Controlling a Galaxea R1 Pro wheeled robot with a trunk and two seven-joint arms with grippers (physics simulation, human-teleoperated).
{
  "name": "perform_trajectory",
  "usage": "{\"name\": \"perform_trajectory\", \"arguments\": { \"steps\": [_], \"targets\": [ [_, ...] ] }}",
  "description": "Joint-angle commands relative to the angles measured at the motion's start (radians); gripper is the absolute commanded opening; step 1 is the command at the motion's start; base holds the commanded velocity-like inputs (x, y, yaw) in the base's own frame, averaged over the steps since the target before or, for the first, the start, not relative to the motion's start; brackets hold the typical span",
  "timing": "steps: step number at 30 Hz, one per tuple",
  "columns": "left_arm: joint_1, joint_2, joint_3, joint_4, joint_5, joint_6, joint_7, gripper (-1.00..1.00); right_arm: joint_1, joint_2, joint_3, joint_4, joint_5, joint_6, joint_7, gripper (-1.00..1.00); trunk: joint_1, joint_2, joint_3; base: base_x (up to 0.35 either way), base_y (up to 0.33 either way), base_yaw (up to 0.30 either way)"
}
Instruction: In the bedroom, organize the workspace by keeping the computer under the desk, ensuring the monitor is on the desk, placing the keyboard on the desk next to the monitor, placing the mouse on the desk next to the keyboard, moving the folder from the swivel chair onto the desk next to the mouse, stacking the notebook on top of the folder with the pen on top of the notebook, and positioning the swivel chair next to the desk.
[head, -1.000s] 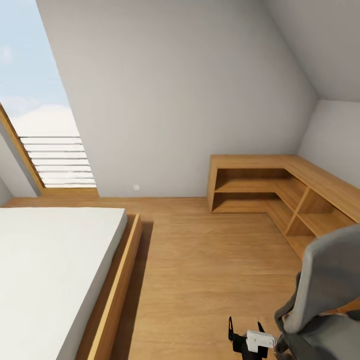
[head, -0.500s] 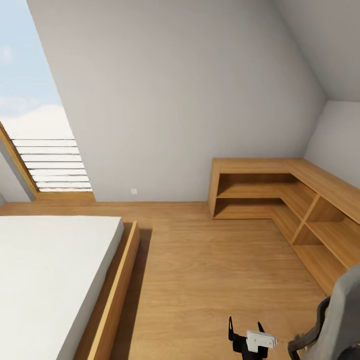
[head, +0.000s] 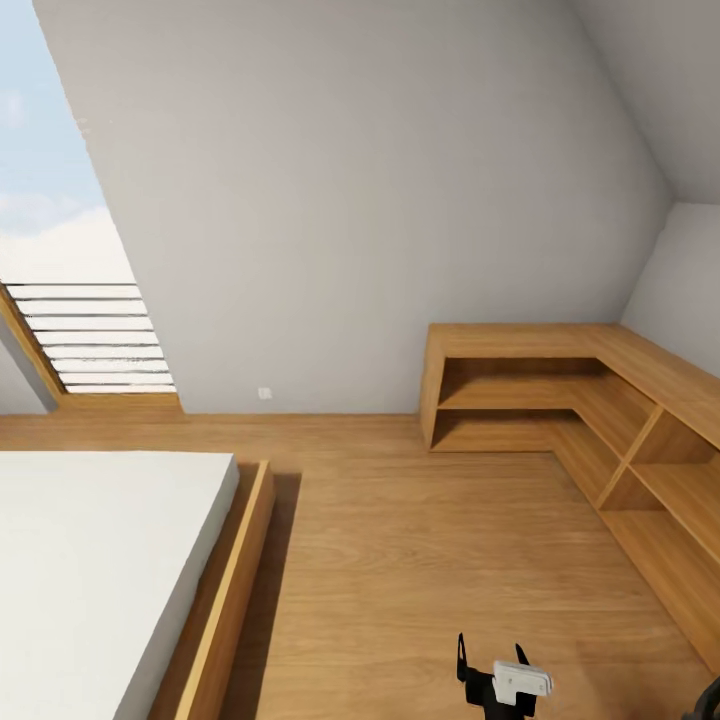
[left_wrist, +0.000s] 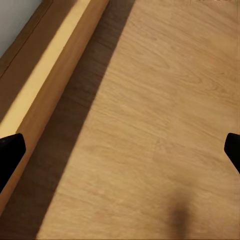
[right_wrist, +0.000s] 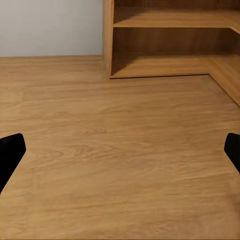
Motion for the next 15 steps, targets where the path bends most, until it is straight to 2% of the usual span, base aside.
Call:
{"name": "perform_trajectory", "arguments": {
  "steps": [1,15],
  "targets": [
    [-0.001,0.001,-0.006,0.001,0.010,-0.003,-0.005,1.00,-0.001,0.001,0.008,0.001,0.001,-0.001,-0.009,1.00,0.001,-0.001,-0.001,0.326,0.000,0.000],
    [-0.001,0.000,-0.007,0.001,0.008,-0.003,-0.005,1.00,-0.001,0.001,0.008,0.001,0.001,0.000,-0.009,1.00,0.001,-0.001,-0.001,0.326,0.000,0.000]
  ]
}}
